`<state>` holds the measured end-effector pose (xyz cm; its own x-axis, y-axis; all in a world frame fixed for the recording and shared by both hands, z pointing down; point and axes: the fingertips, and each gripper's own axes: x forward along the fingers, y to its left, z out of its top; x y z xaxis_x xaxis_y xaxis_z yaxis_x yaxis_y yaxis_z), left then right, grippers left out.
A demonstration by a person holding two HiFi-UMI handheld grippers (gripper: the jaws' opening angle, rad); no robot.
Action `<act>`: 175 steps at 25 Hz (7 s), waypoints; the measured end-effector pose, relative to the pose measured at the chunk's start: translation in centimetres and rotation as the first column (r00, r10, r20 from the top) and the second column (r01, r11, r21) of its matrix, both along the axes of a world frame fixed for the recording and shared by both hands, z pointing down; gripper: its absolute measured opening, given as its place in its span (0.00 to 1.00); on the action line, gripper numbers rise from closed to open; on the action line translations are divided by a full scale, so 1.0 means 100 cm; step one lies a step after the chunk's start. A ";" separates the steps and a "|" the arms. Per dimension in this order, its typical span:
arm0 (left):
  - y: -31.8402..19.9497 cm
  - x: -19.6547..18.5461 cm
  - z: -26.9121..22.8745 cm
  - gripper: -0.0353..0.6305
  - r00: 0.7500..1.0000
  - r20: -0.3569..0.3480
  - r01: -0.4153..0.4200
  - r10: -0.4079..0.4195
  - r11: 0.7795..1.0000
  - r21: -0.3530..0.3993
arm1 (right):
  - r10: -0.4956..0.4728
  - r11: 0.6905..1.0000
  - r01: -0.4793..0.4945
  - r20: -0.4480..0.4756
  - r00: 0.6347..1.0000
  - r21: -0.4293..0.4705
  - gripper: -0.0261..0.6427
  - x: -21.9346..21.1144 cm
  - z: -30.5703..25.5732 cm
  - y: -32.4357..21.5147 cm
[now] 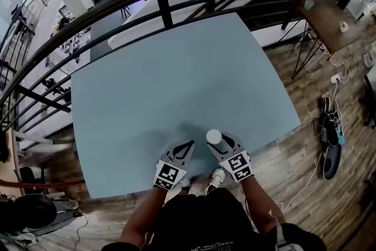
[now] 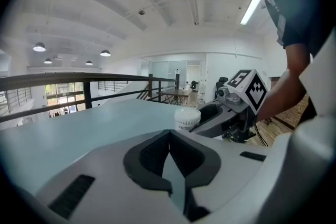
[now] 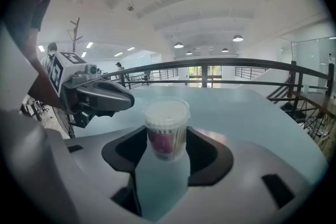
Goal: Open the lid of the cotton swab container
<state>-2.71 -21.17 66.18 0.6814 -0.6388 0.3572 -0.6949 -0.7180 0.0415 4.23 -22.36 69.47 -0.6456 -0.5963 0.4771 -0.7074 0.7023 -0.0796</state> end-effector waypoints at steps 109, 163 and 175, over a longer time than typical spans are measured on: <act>0.014 0.026 -0.064 0.15 0.562 0.796 -0.635 0.227 0.735 0.239 | -0.172 0.953 0.227 -0.255 0.951 0.203 0.36 -0.032 -0.070 0.005; -0.017 0.031 -0.136 0.07 0.780 0.619 -0.380 -0.088 0.719 0.581 | -0.204 0.966 0.215 -0.083 0.975 0.142 0.36 -0.049 -0.082 0.023; -0.022 0.037 -0.125 0.07 0.792 0.607 -0.358 -0.070 0.751 0.555 | -0.189 0.971 0.195 -0.055 0.980 0.141 0.37 -0.050 -0.081 0.028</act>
<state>1.03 -23.38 53.65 0.5918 -0.7621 0.2625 -0.3133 -0.5175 -0.7963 -0.81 -19.58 61.32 -0.7369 -0.5277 0.4225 -0.5586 0.8274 0.0591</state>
